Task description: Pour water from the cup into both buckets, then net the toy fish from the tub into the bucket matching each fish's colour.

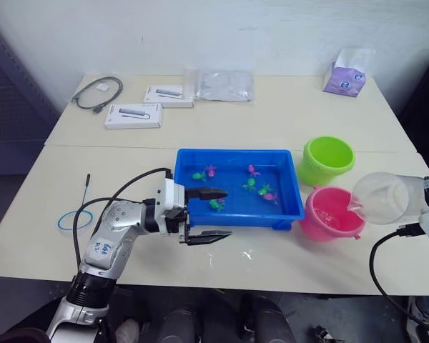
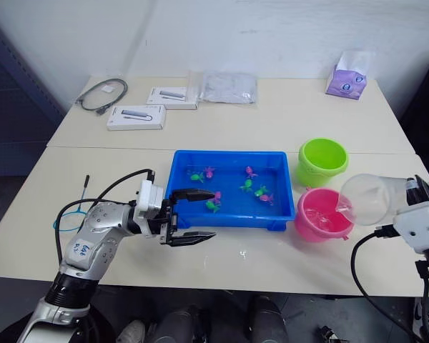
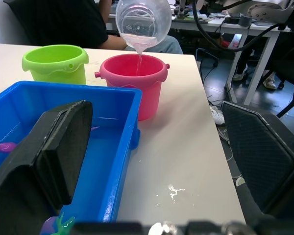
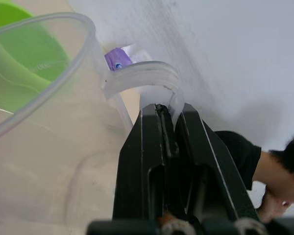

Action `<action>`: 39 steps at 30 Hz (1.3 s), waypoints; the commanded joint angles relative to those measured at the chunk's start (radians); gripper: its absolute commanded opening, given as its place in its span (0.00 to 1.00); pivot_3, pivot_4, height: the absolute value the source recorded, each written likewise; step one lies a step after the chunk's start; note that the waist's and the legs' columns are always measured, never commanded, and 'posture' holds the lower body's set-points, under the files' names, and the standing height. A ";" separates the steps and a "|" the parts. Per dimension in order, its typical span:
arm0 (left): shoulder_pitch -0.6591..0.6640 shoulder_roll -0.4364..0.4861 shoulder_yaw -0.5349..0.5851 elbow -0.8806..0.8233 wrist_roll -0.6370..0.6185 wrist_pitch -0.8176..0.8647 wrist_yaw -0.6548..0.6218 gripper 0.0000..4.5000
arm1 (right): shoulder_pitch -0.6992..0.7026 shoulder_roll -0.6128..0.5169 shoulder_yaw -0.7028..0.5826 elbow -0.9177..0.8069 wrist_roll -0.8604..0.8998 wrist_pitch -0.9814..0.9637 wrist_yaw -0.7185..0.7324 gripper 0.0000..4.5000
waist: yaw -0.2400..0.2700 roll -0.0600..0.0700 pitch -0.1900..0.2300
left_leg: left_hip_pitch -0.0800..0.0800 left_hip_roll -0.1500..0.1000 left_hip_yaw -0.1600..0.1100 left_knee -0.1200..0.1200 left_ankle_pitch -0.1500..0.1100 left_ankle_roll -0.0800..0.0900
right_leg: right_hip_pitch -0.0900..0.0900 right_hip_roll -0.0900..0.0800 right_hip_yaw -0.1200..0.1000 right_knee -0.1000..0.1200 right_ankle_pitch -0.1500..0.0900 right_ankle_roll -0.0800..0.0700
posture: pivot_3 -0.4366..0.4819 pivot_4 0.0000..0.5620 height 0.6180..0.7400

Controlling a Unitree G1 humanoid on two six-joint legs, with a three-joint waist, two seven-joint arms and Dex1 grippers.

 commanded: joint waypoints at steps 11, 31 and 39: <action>-0.043 -0.010 0.135 0.007 -0.065 0.047 0.102 1.00 | -0.293 -0.038 -0.108 -0.088 0.387 0.676 -0.129 0.01 | -0.005 0.000 0.000 | 0.001 0.000 0.001 0.000 0.000 0.001 | 0.000 -0.001 0.001 0.002 0.000 0.000 | 0.48 0.27 1.00; -0.067 -0.030 0.130 0.023 -0.009 0.041 0.186 1.00 | -0.697 -0.326 0.424 0.275 0.009 0.656 -0.107 0.01 | -0.005 -0.001 -0.001 | -0.004 -0.001 0.001 0.002 0.001 0.002 | -0.002 0.001 -0.003 0.003 0.001 0.001 | 0.48 0.27 1.00; -0.062 -0.035 0.119 0.005 -0.002 0.045 0.204 1.00 | -0.727 -0.342 0.496 0.343 -0.154 0.508 -0.153 0.01 | -0.003 -0.001 -0.001 | -0.005 -0.001 0.001 0.002 0.001 0.001 | -0.002 0.001 -0.003 0.003 0.001 0.001 | 0.48 0.27 1.00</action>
